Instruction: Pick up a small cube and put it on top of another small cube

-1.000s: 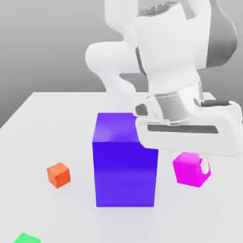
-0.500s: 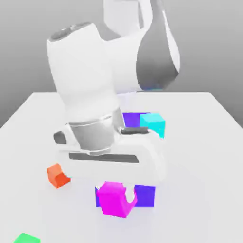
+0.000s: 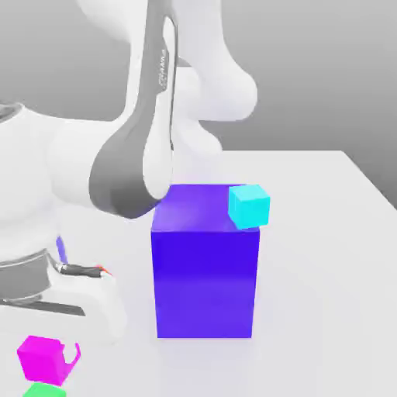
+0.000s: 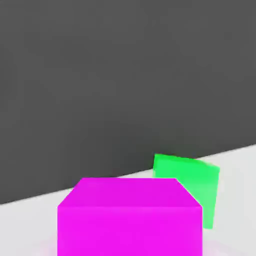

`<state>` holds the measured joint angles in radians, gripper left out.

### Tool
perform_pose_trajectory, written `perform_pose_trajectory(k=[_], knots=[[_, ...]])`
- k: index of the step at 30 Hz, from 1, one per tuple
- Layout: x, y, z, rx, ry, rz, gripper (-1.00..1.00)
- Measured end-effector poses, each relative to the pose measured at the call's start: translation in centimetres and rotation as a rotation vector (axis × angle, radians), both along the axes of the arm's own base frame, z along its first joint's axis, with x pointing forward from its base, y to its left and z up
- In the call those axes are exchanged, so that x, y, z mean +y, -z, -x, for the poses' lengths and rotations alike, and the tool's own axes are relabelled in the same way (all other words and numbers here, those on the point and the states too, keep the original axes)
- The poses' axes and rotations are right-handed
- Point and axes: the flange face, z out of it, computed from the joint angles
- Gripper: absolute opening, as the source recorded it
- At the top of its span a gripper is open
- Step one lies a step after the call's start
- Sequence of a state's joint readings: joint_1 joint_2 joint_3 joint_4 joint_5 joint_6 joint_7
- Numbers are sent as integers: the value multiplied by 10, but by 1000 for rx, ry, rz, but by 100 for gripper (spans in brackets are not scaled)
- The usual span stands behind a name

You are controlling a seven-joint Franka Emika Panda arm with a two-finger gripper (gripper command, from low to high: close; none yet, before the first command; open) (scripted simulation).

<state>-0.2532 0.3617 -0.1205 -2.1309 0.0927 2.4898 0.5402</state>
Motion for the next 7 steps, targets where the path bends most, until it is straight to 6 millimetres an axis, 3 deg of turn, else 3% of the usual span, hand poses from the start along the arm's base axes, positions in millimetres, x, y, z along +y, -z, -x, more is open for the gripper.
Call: perform_pose_trajectory(k=[3, 4, 7], knots=[[-5, 45, 1, 6, -9, 9, -100], [-5, 54, 1, 6, -9, 10, 100], [-5, 54, 1, 6, -9, 10, 100]])
